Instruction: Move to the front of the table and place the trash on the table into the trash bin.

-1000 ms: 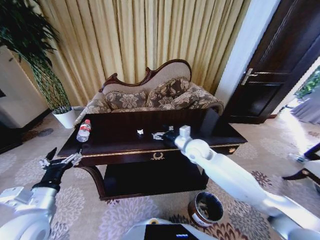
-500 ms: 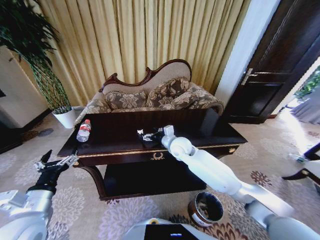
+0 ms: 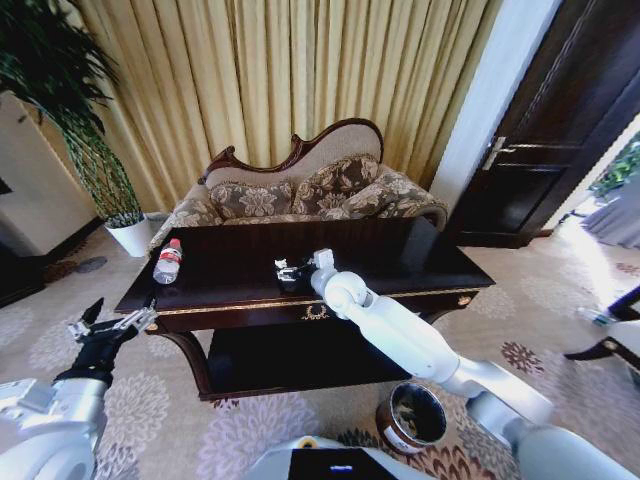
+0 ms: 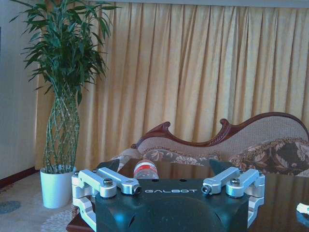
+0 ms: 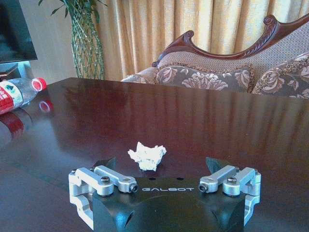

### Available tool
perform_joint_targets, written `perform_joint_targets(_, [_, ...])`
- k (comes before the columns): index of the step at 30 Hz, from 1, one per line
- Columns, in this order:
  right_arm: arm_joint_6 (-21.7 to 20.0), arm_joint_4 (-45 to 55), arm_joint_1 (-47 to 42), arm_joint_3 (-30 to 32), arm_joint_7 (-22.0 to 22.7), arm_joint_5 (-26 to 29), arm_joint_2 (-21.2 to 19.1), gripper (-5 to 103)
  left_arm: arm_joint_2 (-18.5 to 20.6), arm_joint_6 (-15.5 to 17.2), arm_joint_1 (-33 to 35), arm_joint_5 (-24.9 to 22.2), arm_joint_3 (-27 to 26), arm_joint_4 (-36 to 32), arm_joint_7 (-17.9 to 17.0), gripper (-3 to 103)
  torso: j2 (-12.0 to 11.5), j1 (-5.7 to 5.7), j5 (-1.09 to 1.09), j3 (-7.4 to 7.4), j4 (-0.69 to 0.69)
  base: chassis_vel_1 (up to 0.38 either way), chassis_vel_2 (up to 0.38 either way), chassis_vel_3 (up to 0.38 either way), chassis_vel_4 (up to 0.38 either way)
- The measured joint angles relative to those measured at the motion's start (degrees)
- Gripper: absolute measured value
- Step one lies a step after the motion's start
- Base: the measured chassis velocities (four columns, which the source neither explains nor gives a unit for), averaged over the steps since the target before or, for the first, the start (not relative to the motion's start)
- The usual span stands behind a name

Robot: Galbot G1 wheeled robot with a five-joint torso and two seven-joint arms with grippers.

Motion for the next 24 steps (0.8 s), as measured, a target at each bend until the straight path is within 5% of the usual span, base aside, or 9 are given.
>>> perform_joint_targets(3, [0.0,0.0,0.0,-0.1,0.2,0.0,0.2,103,0.0,0.0,0.0,0.0,-0.1,0.0,0.0,100,0.0,0.00,0.00,0.00,0.00,0.000,0.000,0.000,0.000])
perform_joint_targets(13, [-0.5,-0.5,-0.5,0.1,1.2,-0.2,1.7,89,0.0,-0.2,-0.1,-0.1,-0.4,0.0,0.1,100,0.0,0.00,0.00,0.00,0.00,0.000,0.000,0.000,0.000])
perform_joint_targets(24, [0.0,-0.1,-1.4,-0.1,1.9,-0.9,1.9,47,-0.1,-0.4,-0.1,-0.3,-0.7,0.0,0.1,100,0.0,0.00,0.00,0.00,0.00,0.000,0.000,0.000,0.000])
